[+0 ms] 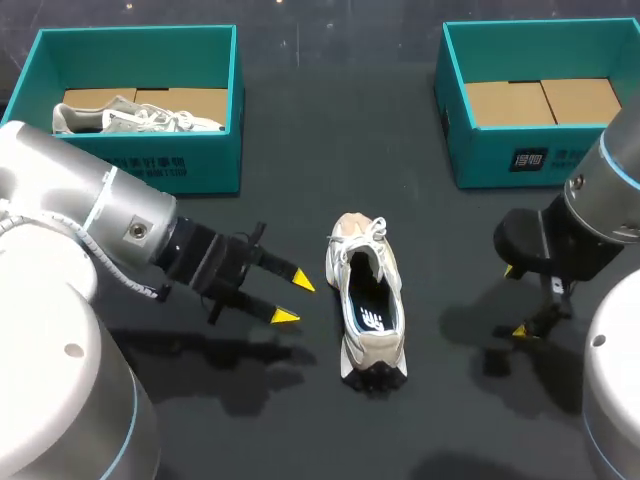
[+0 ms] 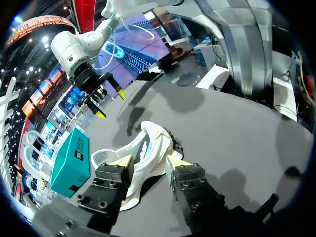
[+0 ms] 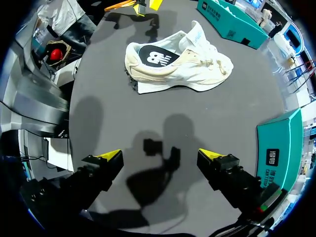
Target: Take the shoe out of the shoebox, open the shoe tongue, remove and reinsert the insole, then place the shoe into the shoebox
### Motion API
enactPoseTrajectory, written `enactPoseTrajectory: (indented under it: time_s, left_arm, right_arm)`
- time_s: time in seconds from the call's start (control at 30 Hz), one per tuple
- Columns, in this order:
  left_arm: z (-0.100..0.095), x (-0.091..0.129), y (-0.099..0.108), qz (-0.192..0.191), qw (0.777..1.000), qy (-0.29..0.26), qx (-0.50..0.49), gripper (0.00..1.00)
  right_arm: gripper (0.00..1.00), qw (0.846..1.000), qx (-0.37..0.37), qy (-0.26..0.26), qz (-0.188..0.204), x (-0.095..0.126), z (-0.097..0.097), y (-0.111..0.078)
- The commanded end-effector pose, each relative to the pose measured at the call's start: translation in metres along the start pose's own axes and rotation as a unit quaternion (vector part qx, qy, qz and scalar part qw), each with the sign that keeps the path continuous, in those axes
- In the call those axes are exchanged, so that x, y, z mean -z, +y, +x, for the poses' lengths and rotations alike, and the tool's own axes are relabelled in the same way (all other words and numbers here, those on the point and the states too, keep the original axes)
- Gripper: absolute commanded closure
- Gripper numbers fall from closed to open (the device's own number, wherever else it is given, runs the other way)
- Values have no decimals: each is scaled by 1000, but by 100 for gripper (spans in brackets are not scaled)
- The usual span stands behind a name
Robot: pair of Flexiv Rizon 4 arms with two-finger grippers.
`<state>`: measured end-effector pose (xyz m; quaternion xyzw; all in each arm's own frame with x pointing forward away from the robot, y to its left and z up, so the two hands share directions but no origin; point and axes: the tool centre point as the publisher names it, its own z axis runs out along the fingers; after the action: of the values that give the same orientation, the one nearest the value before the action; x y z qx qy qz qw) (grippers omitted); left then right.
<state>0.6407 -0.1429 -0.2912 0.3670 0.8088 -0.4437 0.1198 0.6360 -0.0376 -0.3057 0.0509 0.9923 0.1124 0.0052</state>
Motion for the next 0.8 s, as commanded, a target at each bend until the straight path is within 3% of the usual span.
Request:
enactPoseTrajectory:
  time_s: [0.03,0.1,0.2,0.27,0.37,0.4,0.8]
  left_arm:
    - [2,49,-10,-8,998,55,-13,57]
    - [3,56,-13,-13,997,76,-28,58]
    - [3,65,-17,-32,993,104,-55,73]
    - [3,71,-19,-40,989,121,-70,100]
    - [-3,81,-20,-32,992,107,-59,100]
    - [-8,85,-18,-20,996,65,-59,100]
    - [-12,84,-16,-15,993,81,-78,100]
  right_arm:
    - [0,1000,0,-2,0,0,2,-1]
    - [0,1000,0,-2,0,0,2,-1]
    - [0,1000,0,-2,0,0,2,-1]
    - [0,1000,0,-2,0,0,2,-1]
    - [0,1000,0,-2,0,0,2,-1]
    - [0,1000,0,-2,0,0,2,-1]
    - [0,1000,0,-2,0,0,2,-1]
